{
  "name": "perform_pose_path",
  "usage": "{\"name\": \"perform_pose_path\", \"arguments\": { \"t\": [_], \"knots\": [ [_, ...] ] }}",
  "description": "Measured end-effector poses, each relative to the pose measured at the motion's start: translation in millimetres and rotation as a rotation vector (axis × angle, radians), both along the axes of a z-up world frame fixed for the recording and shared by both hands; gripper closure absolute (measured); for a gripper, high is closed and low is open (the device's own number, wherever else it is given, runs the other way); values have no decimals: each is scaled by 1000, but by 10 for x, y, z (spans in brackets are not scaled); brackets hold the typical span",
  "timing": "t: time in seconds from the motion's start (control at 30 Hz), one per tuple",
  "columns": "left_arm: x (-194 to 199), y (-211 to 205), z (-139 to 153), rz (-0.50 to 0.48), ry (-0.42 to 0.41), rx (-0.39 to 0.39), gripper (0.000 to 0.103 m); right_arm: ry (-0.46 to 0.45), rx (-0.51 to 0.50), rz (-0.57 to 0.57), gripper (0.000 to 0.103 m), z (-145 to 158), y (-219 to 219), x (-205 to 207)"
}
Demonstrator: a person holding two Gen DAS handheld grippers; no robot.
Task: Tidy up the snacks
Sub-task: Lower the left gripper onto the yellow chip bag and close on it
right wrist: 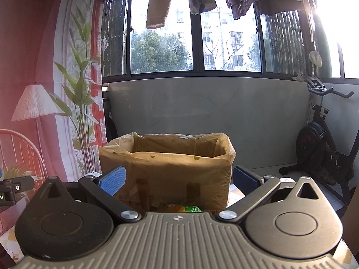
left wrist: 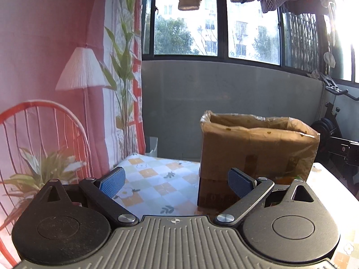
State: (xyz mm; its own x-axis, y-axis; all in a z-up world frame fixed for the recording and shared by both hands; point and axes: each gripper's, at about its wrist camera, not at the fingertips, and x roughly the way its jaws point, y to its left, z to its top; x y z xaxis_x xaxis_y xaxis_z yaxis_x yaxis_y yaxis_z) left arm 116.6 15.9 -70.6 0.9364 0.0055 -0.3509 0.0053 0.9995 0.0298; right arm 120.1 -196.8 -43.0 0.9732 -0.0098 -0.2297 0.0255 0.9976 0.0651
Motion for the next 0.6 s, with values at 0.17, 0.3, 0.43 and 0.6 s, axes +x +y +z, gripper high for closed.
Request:
{"name": "perform_pose_path", "arguments": {
  "t": [0.17, 0.3, 0.43, 0.6],
  "knots": [
    [140, 65, -297, -9, 91, -7, 10, 94, -32, 30, 0, -426, 94, 45],
    [160, 102, -396, -2, 108, 0, 10, 168, -37, 7, 1, -637, 77, 104],
    [190, 89, -531, -18, 144, 2, 10, 168, -5, -55, 0, -710, -103, 98],
    [273, 18, -727, -65, 220, -23, 12, 232, -3, -57, 0, -905, -176, 121]
  ]
}}
